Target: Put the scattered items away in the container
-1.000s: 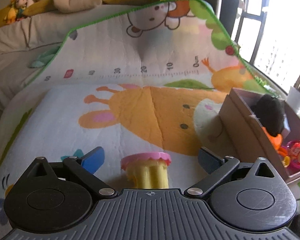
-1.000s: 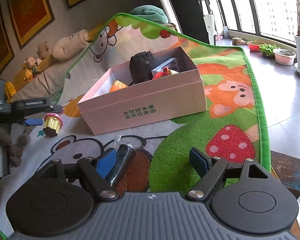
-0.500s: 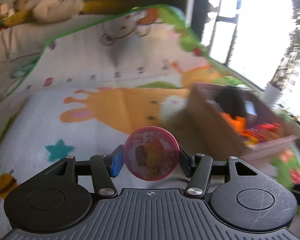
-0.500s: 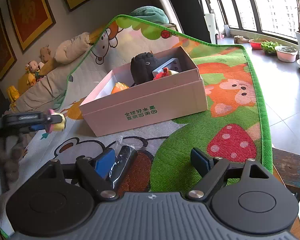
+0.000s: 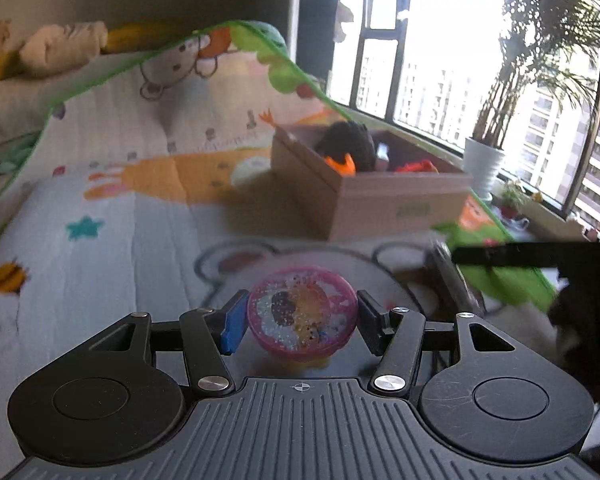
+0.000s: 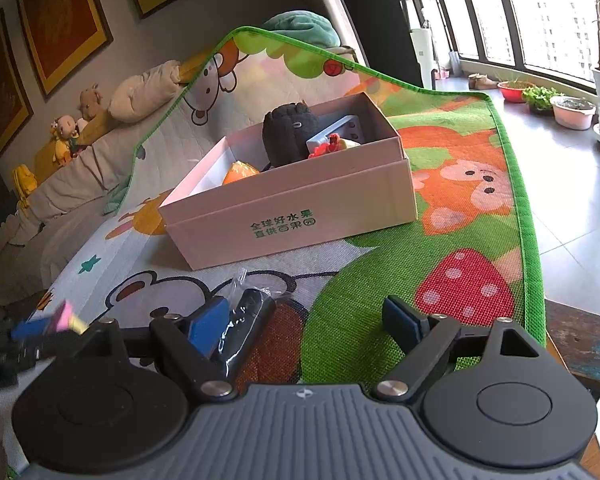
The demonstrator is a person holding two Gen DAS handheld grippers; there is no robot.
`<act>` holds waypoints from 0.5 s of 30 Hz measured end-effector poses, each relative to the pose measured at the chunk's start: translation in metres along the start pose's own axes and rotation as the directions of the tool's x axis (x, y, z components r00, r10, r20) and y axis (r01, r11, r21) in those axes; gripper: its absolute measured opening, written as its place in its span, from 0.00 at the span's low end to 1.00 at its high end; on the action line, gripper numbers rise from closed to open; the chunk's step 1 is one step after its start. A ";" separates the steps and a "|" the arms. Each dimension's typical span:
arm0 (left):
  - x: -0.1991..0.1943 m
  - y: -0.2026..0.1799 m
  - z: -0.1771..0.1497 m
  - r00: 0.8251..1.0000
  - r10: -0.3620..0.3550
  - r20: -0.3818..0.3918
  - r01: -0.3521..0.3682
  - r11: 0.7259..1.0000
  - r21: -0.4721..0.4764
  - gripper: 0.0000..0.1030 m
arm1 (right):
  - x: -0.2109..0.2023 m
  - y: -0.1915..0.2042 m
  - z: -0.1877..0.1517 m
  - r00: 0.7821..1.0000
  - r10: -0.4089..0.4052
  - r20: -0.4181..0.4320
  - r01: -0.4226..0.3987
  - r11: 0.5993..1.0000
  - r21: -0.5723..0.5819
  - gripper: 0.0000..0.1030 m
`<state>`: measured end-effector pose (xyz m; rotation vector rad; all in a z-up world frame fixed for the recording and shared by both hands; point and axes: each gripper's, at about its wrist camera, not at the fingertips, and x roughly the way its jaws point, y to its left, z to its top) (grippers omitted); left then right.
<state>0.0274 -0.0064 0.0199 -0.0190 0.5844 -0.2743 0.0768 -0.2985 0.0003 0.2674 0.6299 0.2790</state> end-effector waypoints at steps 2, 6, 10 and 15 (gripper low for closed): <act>-0.003 -0.001 -0.007 1.000 0.000 -0.009 0.000 1.000 0.001 0.61 | 0.000 0.000 0.000 1.000 0.000 -0.001 0.000 1.000 -0.003 0.83; -0.005 0.001 -0.015 1.000 -0.017 -0.016 0.017 1.000 -0.008 0.84 | 0.001 0.001 0.000 1.000 0.002 -0.005 -0.002 1.000 -0.010 0.86; -0.004 -0.005 -0.019 0.999 0.001 -0.035 0.000 1.000 0.010 0.93 | -0.002 0.006 -0.002 0.999 -0.037 -0.007 0.037 0.999 -0.029 0.97; 0.000 0.000 -0.025 0.997 0.060 -0.055 -0.060 0.998 0.009 0.95 | -0.027 0.020 -0.020 0.996 -0.081 0.033 0.084 0.992 -0.093 0.97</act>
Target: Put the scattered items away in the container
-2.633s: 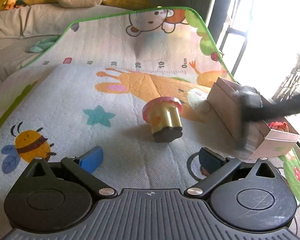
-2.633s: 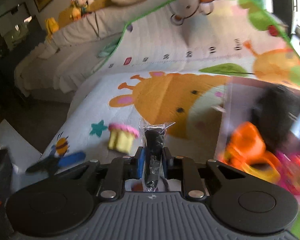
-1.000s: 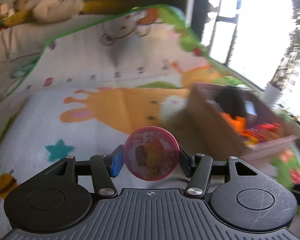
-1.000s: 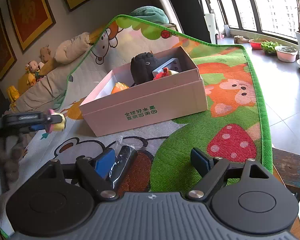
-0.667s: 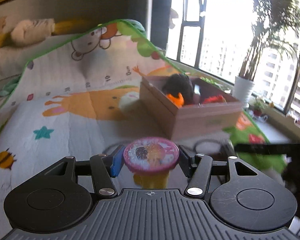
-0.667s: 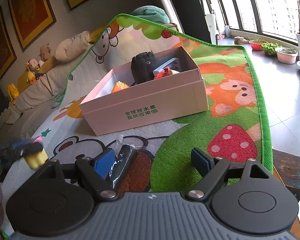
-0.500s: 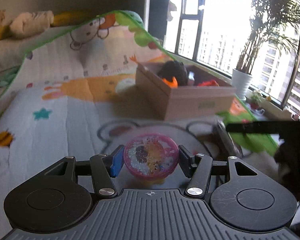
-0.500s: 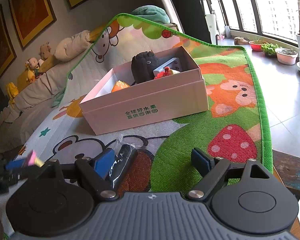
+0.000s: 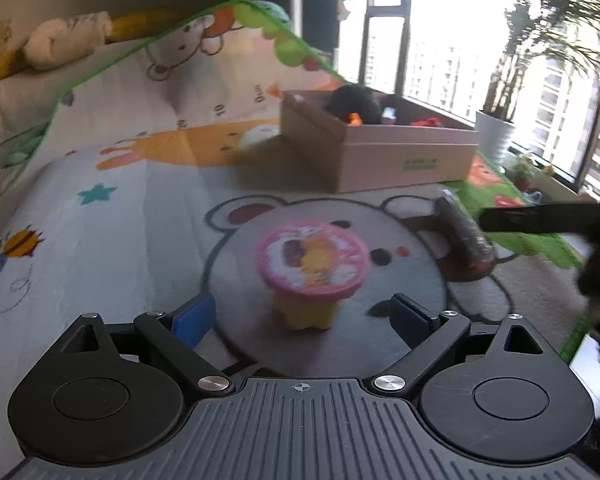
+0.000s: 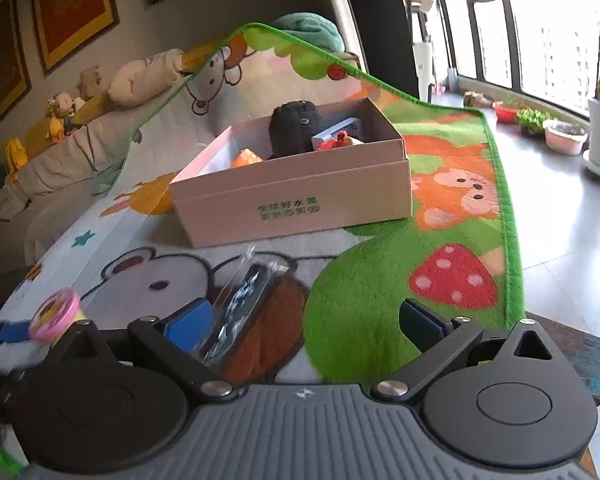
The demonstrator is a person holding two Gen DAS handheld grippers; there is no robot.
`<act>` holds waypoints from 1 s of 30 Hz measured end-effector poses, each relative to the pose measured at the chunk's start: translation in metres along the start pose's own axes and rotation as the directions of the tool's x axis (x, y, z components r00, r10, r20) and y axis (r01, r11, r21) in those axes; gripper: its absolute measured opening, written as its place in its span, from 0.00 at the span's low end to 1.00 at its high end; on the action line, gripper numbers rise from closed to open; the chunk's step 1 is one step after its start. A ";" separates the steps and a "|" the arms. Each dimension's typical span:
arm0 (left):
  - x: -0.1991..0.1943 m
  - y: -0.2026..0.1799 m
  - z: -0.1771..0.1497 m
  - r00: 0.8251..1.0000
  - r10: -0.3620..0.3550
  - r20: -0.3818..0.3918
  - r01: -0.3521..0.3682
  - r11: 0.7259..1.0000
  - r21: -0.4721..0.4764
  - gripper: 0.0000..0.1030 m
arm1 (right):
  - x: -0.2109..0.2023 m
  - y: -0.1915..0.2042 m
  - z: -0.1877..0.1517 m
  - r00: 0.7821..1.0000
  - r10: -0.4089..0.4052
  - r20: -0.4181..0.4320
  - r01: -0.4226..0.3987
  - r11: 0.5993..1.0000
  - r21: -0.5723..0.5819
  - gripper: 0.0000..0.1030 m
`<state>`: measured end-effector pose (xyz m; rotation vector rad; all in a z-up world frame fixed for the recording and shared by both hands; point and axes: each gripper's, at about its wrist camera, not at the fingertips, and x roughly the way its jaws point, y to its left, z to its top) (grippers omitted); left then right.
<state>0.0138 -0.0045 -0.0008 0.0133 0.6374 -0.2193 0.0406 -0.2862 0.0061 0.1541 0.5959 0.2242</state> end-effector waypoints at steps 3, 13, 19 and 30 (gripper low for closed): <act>0.001 0.007 0.000 1.000 -0.009 -0.004 0.009 0.999 -0.043 0.96 | -0.016 0.004 -0.003 0.995 -0.086 0.060 0.089 0.995 -0.054 0.92; 0.002 0.007 -0.001 1.000 -0.019 -0.003 0.019 0.999 -0.043 0.99 | 0.000 0.047 -0.009 0.995 -0.102 -0.011 0.095 0.959 -0.267 0.61; 0.002 0.008 -0.002 1.000 -0.025 -0.002 0.025 0.999 -0.048 1.00 | 0.006 0.079 -0.013 1.000 0.004 -0.026 -0.013 0.940 -0.341 0.61; 0.002 0.008 -0.002 1.000 -0.025 0.001 0.025 0.998 -0.053 1.00 | -0.006 0.053 0.014 0.998 -0.029 0.054 0.043 0.960 -0.278 0.76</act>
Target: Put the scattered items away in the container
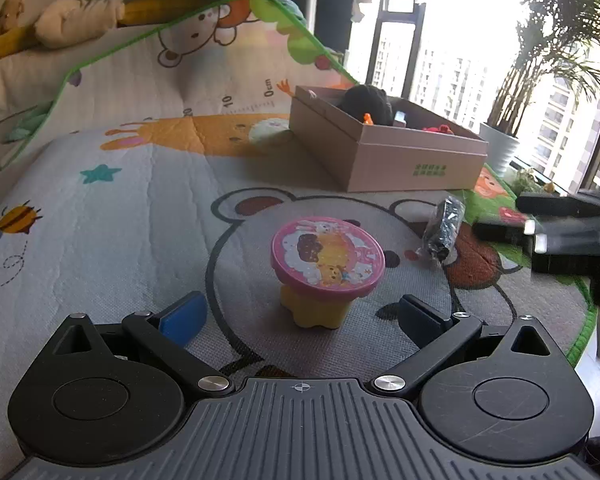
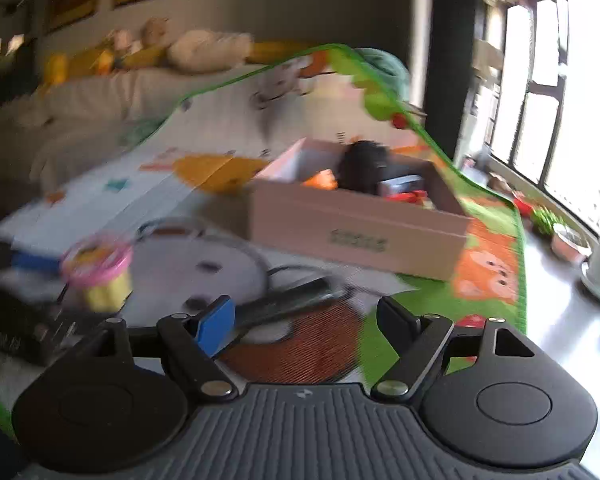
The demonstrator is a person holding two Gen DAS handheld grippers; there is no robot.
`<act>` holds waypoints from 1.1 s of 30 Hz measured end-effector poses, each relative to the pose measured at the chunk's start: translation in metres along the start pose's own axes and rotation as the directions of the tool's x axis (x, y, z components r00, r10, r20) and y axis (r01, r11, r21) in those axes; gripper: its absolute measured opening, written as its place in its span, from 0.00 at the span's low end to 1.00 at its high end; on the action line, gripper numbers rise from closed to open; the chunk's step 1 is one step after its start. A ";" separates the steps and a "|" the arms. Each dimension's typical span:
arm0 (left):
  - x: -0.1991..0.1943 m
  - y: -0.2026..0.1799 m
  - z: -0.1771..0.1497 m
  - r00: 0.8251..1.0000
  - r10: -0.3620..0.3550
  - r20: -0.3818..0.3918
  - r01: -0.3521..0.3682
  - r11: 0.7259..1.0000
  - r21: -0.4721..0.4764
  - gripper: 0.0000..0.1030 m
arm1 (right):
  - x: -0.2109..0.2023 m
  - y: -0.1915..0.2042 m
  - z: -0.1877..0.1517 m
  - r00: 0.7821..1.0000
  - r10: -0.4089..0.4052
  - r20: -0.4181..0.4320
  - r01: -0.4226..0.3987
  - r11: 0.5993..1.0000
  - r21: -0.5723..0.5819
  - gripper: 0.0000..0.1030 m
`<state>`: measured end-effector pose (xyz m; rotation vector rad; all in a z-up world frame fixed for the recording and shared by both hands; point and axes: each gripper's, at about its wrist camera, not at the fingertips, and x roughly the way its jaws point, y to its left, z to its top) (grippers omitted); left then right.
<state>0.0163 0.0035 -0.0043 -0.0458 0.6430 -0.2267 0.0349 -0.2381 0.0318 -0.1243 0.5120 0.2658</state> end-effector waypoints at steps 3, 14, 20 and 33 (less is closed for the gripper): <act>0.000 -0.001 0.000 1.000 0.002 -0.001 -0.002 1.000 0.003 1.00 | 0.022 -0.020 0.015 0.998 -0.041 -0.039 0.043 0.998 0.046 0.43; 0.000 0.001 0.000 1.000 -0.010 0.004 0.010 1.000 -0.013 1.00 | 0.048 -0.035 0.016 0.992 0.045 -0.118 -0.029 0.991 0.129 0.38; 0.000 0.001 0.000 1.000 -0.008 0.004 0.008 1.000 -0.011 1.00 | 0.025 -0.022 0.001 0.988 0.078 -0.135 -0.064 0.993 0.102 0.38; 0.000 0.002 0.000 1.000 -0.017 0.010 0.018 1.000 -0.024 1.00 | 0.072 -0.055 0.021 0.988 0.018 -0.153 0.005 0.989 0.147 0.38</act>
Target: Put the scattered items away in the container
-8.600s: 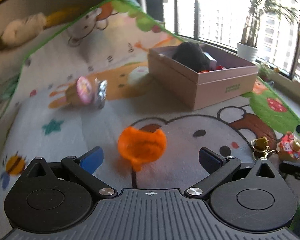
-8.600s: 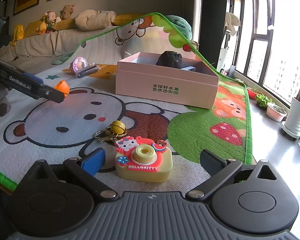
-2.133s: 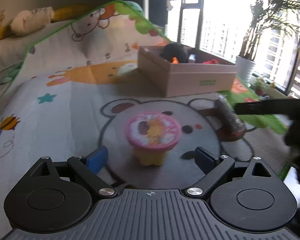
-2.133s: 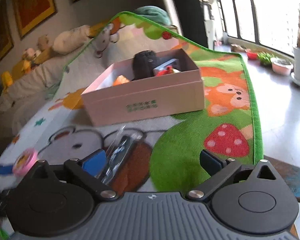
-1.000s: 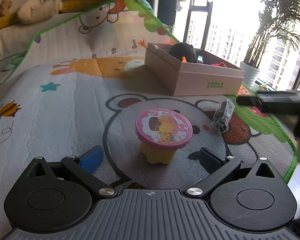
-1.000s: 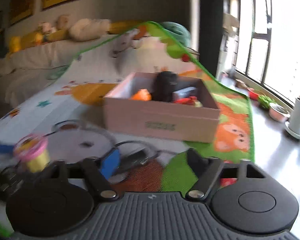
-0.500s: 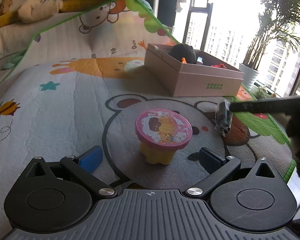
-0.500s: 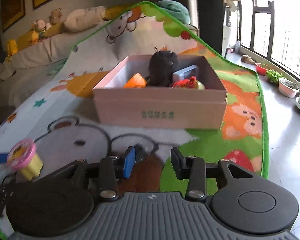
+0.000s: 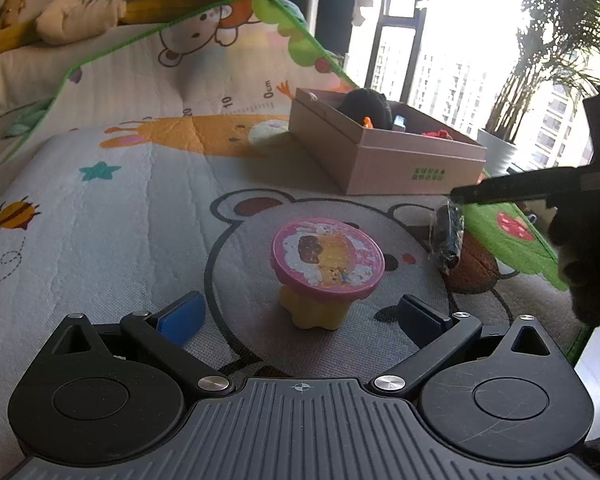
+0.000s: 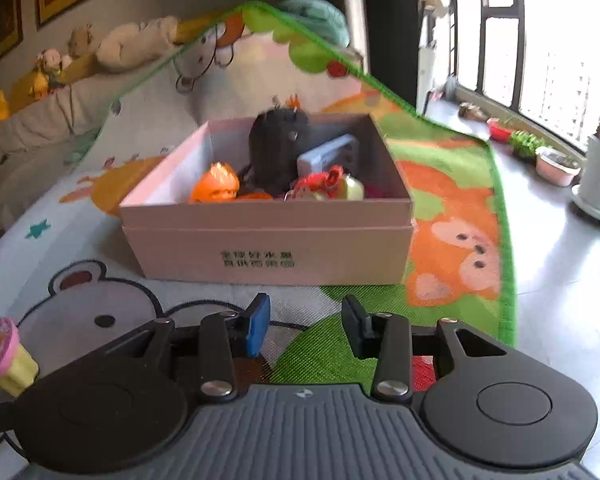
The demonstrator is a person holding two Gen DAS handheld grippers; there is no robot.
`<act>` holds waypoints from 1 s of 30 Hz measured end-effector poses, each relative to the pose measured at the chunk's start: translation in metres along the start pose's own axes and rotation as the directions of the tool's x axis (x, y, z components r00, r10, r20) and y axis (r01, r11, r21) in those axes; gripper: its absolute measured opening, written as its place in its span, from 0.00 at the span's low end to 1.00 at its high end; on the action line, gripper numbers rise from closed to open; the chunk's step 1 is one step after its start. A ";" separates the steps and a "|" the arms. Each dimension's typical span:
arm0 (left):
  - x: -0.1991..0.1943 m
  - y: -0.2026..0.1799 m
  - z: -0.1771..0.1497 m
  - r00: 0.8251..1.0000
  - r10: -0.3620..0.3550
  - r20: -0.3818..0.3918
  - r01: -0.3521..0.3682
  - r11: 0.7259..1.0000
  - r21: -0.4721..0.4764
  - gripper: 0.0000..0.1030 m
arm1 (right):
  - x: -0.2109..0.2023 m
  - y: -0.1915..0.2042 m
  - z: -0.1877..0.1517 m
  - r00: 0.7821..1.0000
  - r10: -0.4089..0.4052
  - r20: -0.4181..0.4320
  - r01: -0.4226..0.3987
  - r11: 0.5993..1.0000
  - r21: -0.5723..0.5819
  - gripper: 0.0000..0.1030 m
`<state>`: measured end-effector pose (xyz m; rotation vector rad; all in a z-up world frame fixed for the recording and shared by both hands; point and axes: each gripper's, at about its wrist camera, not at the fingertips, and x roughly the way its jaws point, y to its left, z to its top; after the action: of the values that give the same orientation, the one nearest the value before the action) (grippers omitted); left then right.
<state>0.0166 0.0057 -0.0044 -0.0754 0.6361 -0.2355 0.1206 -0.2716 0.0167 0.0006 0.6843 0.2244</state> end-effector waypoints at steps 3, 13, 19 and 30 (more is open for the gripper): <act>0.000 0.000 0.000 1.000 -0.003 0.002 0.003 1.000 -0.005 1.00 | -0.006 0.006 -0.011 0.999 0.032 -0.013 -0.033 0.999 -0.028 0.38; 0.000 0.000 0.000 1.000 -0.002 0.002 0.002 1.000 -0.004 1.00 | -0.053 0.025 -0.040 0.997 0.061 0.039 -0.055 0.987 -0.148 0.48; -0.001 0.001 0.000 1.000 -0.004 0.004 0.004 1.000 -0.008 1.00 | -0.041 0.003 -0.011 0.993 0.111 0.030 -0.111 0.993 0.029 0.51; -0.002 0.002 0.000 1.000 -0.013 0.010 0.014 1.000 -0.022 1.00 | -0.011 0.027 0.000 0.981 0.192 -0.021 -0.190 0.980 0.057 0.24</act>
<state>0.0151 0.0086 -0.0035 -0.1023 0.6283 -0.2409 0.1068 -0.2475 0.0255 0.1167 0.7170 0.3907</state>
